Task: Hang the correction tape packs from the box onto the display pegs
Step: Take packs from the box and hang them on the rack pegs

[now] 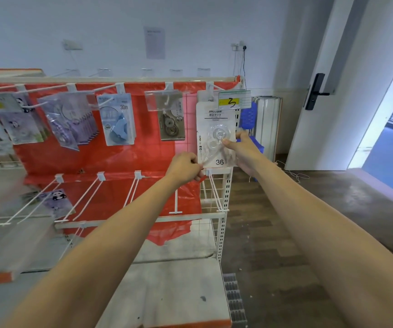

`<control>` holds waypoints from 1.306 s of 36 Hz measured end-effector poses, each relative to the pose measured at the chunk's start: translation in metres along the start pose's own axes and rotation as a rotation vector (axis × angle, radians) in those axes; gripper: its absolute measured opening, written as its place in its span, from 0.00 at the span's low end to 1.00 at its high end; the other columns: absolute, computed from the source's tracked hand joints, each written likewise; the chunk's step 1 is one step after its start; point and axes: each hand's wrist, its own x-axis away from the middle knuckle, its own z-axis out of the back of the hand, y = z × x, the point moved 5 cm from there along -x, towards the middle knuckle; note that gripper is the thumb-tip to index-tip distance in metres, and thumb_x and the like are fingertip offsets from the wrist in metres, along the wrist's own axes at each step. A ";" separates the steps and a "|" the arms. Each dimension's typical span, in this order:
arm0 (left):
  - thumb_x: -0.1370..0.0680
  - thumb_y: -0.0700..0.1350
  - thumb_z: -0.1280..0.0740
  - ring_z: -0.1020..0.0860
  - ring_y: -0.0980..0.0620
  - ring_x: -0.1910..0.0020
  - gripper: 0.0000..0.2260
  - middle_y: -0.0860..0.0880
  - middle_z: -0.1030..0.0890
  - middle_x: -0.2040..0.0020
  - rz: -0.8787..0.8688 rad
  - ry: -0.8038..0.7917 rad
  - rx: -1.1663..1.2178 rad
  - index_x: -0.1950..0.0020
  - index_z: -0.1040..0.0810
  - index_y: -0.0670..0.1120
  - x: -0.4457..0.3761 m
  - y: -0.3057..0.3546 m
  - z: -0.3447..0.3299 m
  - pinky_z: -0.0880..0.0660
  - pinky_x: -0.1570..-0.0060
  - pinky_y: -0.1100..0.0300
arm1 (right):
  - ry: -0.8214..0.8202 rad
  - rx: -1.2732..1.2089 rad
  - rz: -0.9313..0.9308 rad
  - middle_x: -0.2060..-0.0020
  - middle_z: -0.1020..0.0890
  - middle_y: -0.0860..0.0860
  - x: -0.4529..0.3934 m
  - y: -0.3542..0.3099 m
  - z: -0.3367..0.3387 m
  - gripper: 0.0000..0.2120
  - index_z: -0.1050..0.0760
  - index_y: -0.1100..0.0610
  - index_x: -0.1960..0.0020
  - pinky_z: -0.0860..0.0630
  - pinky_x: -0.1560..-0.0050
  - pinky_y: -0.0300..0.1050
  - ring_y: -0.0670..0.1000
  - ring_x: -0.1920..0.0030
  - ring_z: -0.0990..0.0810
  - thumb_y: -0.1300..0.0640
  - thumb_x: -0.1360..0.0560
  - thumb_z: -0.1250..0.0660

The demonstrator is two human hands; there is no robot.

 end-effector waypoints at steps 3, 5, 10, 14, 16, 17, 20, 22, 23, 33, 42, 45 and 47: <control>0.21 0.36 0.37 0.20 0.56 0.71 0.05 0.47 0.19 0.67 0.002 -0.004 0.006 0.57 0.24 0.38 0.005 -0.003 0.003 0.19 0.59 0.58 | -0.005 -0.014 0.010 0.47 0.24 0.53 0.001 0.000 -0.005 0.08 0.35 0.51 0.53 0.27 0.38 0.62 0.58 0.39 0.24 0.61 0.21 0.36; 0.21 0.36 0.37 0.20 0.55 0.70 0.07 0.47 0.18 0.66 -0.005 -0.002 0.017 0.59 0.25 0.39 0.007 -0.003 0.005 0.19 0.58 0.58 | -0.006 -0.023 0.012 0.47 0.24 0.53 0.003 -0.001 -0.008 0.08 0.35 0.52 0.52 0.26 0.38 0.62 0.58 0.39 0.24 0.61 0.21 0.36; 0.20 0.38 0.37 0.21 0.54 0.72 0.10 0.47 0.19 0.67 -0.029 0.035 0.059 0.61 0.27 0.44 0.011 0.000 0.012 0.20 0.62 0.60 | 0.061 -0.054 0.003 0.40 0.25 0.56 0.001 -0.002 -0.006 0.11 0.34 0.57 0.41 0.27 0.37 0.61 0.57 0.38 0.25 0.59 0.21 0.36; 0.21 0.37 0.37 0.22 0.57 0.74 0.09 0.48 0.19 0.67 -0.038 0.049 0.089 0.60 0.26 0.46 0.011 0.000 0.016 0.21 0.65 0.63 | 0.113 -0.096 -0.014 0.40 0.26 0.53 -0.002 -0.006 -0.001 0.18 0.36 0.61 0.33 0.27 0.36 0.59 0.55 0.36 0.26 0.60 0.21 0.37; 0.21 0.37 0.37 0.23 0.58 0.75 0.09 0.48 0.19 0.68 -0.041 0.047 0.084 0.60 0.26 0.46 0.011 0.000 0.017 0.21 0.65 0.62 | 0.122 -0.105 -0.017 0.41 0.26 0.54 -0.004 -0.004 0.000 0.18 0.36 0.62 0.33 0.27 0.36 0.58 0.55 0.37 0.26 0.61 0.21 0.37; 0.21 0.37 0.37 0.22 0.58 0.74 0.09 0.48 0.19 0.68 -0.041 0.044 0.077 0.60 0.26 0.46 0.011 -0.001 0.017 0.21 0.64 0.62 | 0.115 -0.114 -0.021 0.42 0.26 0.53 -0.003 -0.003 -0.001 0.18 0.36 0.62 0.33 0.27 0.36 0.57 0.54 0.38 0.26 0.62 0.20 0.37; 0.21 0.38 0.36 0.22 0.58 0.73 0.09 0.49 0.19 0.67 -0.048 0.038 0.041 0.60 0.26 0.47 0.011 -0.001 0.017 0.21 0.63 0.62 | 0.100 -0.119 -0.044 0.43 0.27 0.52 -0.004 0.002 -0.002 0.16 0.36 0.60 0.35 0.27 0.35 0.58 0.55 0.37 0.27 0.62 0.21 0.37; 0.21 0.39 0.36 0.22 0.58 0.72 0.08 0.50 0.20 0.67 -0.053 0.039 0.019 0.60 0.26 0.47 0.010 0.000 0.018 0.21 0.62 0.62 | 0.103 -0.098 -0.060 0.38 0.28 0.55 -0.005 0.002 -0.001 0.17 0.37 0.60 0.35 0.30 0.34 0.60 0.56 0.34 0.28 0.61 0.21 0.36; 0.21 0.40 0.36 0.22 0.58 0.72 0.07 0.51 0.20 0.67 -0.056 0.042 0.015 0.59 0.25 0.46 0.009 0.001 0.018 0.21 0.62 0.62 | 0.104 -0.085 -0.067 0.36 0.28 0.56 -0.006 0.002 0.000 0.18 0.37 0.61 0.34 0.30 0.34 0.61 0.57 0.34 0.28 0.60 0.21 0.36; 0.25 0.48 0.29 0.18 0.49 0.63 0.14 0.46 0.19 0.57 -0.051 0.020 0.115 0.46 0.30 0.44 -0.002 0.023 0.011 0.21 0.53 0.51 | 0.097 -0.030 -0.045 0.36 0.29 0.55 -0.011 0.000 0.005 0.19 0.35 0.59 0.33 0.26 0.40 0.56 0.54 0.38 0.29 0.58 0.21 0.36; 0.22 0.46 0.33 0.17 0.46 0.64 0.10 0.42 0.18 0.55 -0.033 0.045 0.183 0.46 0.28 0.41 -0.011 0.031 0.002 0.20 0.58 0.50 | 0.128 -0.012 -0.037 0.37 0.29 0.56 -0.014 -0.001 0.005 0.18 0.36 0.61 0.34 0.27 0.37 0.59 0.56 0.37 0.28 0.58 0.21 0.36; 0.23 0.46 0.32 0.17 0.47 0.64 0.12 0.41 0.18 0.53 0.008 -0.008 0.150 0.45 0.27 0.39 -0.008 0.020 -0.004 0.20 0.52 0.46 | 0.102 0.051 -0.036 0.43 0.27 0.55 -0.012 0.010 0.004 0.14 0.34 0.59 0.38 0.26 0.40 0.55 0.54 0.43 0.26 0.58 0.21 0.36; 0.22 0.46 0.32 0.19 0.50 0.65 0.13 0.41 0.18 0.53 0.015 -0.013 0.157 0.44 0.27 0.39 -0.007 0.014 -0.005 0.20 0.52 0.47 | 0.094 0.055 -0.029 0.46 0.26 0.53 -0.010 0.010 0.001 0.12 0.34 0.57 0.40 0.27 0.37 0.59 0.56 0.41 0.26 0.58 0.21 0.36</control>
